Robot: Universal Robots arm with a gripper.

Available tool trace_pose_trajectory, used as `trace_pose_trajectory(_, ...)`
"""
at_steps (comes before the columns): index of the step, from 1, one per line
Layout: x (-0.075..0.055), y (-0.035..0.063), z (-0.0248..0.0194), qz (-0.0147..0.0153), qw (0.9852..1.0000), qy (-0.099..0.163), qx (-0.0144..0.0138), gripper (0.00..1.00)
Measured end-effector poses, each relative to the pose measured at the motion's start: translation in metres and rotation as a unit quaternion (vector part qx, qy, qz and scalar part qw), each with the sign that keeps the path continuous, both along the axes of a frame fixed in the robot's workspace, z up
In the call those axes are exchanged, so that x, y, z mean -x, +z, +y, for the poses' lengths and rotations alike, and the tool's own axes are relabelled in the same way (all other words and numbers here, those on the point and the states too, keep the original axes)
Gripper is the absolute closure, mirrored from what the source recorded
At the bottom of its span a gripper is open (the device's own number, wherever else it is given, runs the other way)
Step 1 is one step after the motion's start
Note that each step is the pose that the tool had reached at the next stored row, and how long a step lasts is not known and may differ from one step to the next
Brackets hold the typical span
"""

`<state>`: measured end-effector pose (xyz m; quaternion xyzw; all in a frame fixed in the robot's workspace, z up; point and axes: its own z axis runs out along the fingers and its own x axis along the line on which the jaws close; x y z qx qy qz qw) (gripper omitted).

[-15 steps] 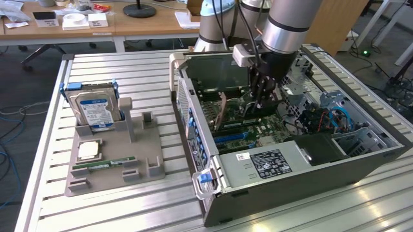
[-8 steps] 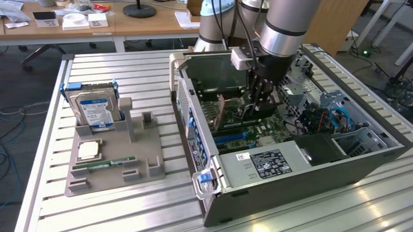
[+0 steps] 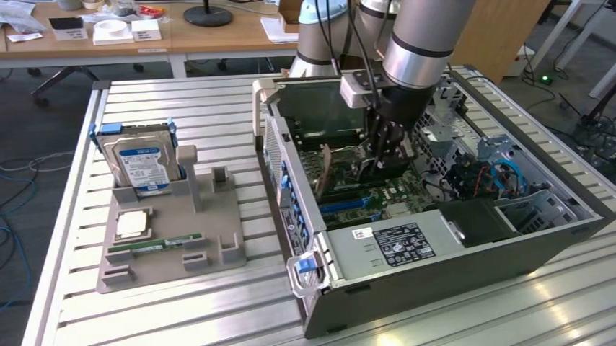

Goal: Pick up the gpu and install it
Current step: 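Insert the gpu into the slot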

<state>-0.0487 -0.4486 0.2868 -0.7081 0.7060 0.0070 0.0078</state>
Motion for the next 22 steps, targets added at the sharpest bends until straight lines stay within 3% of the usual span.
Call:
trace_pose_trajectory(8, 0.007, -0.0040, -0.0002, -0.0002, 1.0000, 0.000, 0.0001, 0.74)
trace_pose_trajectory(15, 0.008, -0.0058, -0.0034, -0.0002, 1.0000, 0.000, 0.0000, 0.74)
trace_pose_trajectory(22, 0.012, -0.0109, -0.0035, -0.0022, 1.0000, 0.000, 0.0002, 0.74)
